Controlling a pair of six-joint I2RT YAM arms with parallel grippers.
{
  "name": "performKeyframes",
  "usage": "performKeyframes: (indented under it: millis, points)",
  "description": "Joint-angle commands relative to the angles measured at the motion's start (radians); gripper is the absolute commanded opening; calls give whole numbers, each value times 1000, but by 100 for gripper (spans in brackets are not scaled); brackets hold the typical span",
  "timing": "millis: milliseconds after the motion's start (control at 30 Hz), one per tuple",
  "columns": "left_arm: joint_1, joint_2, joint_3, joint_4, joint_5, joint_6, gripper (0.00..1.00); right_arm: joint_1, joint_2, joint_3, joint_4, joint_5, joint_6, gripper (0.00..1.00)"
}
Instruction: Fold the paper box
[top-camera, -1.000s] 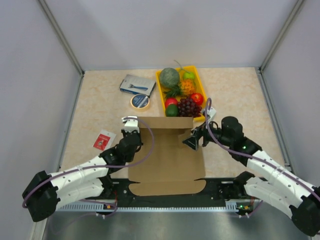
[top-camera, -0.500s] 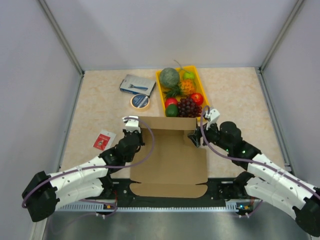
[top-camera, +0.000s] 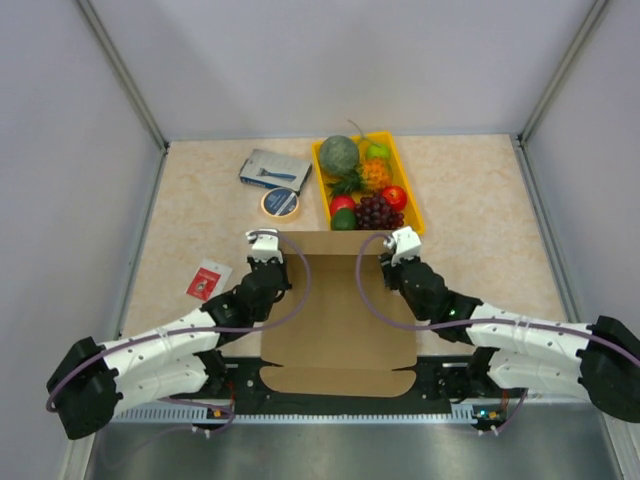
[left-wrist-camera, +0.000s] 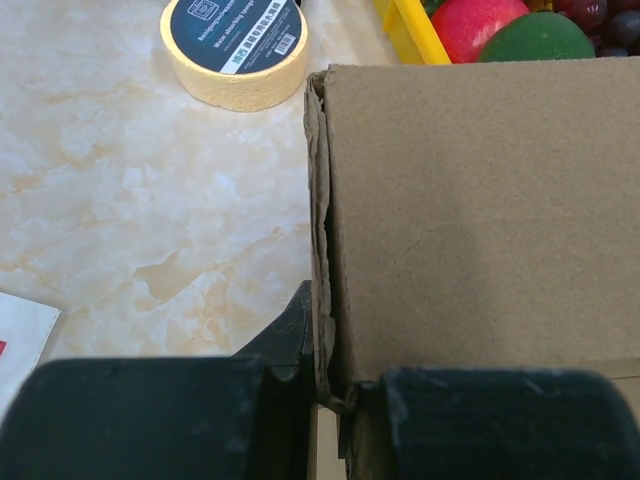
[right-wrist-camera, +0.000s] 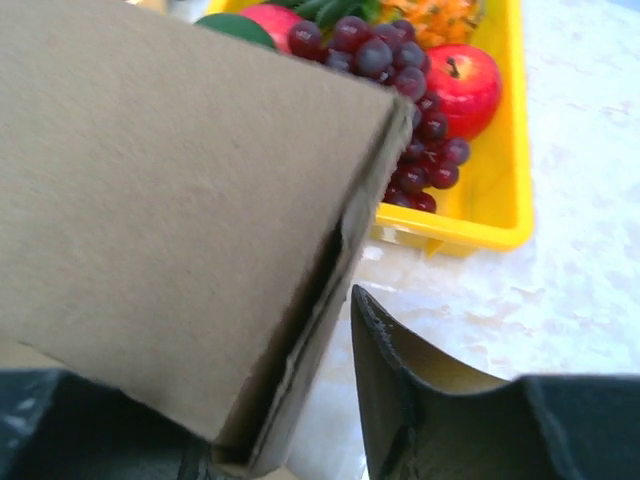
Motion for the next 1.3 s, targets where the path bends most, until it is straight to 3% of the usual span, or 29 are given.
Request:
performKeyframes:
  millis: [0, 200, 300, 333, 367, 667, 700, 733, 800, 833, 900, 1067, 1267]
  points:
    - [-10, -24, 55, -27, 41, -65, 0, 16, 46, -11, 173, 218, -38, 35]
    - [-12, -64, 63, -74, 7, -88, 0, 37, 114, 2, 198, 293, -63, 35]
    - [-12, -73, 75, -92, 3, -85, 0, 37, 138, 10, 218, 289, -69, 21]
    - [-10, -76, 79, -100, 1, -85, 0, 37, 146, 13, 222, 295, -72, 8]
    - [-10, -81, 86, -116, 0, -87, 0, 37, 161, 18, 226, 304, -77, 2]
    - [-10, -87, 139, -204, -3, -147, 0, 42, 261, 55, 284, 399, -118, 0]
    - [-12, -90, 142, -210, 23, -151, 3, 42, 257, 48, 299, 349, -127, 0]
    - [-10, -98, 141, -210, 36, -153, 23, 33, 251, 39, 317, 293, -141, 0]
    - [-10, -143, 113, -201, 81, -137, 48, 18, 205, 15, 305, 156, -146, 0]
    - [-7, -166, 98, -161, 160, -90, 56, 1, 185, 9, 287, 101, -137, 0]
    - [-4, -246, 55, -132, 231, -45, 98, -80, 119, -13, 220, -48, -89, 0]
    - [22, -381, 61, -257, 385, -4, 99, -217, 13, -25, 126, -255, -17, 0]
    - [51, -469, 44, -276, 522, -7, 96, -352, -64, -42, 63, -527, 49, 0]
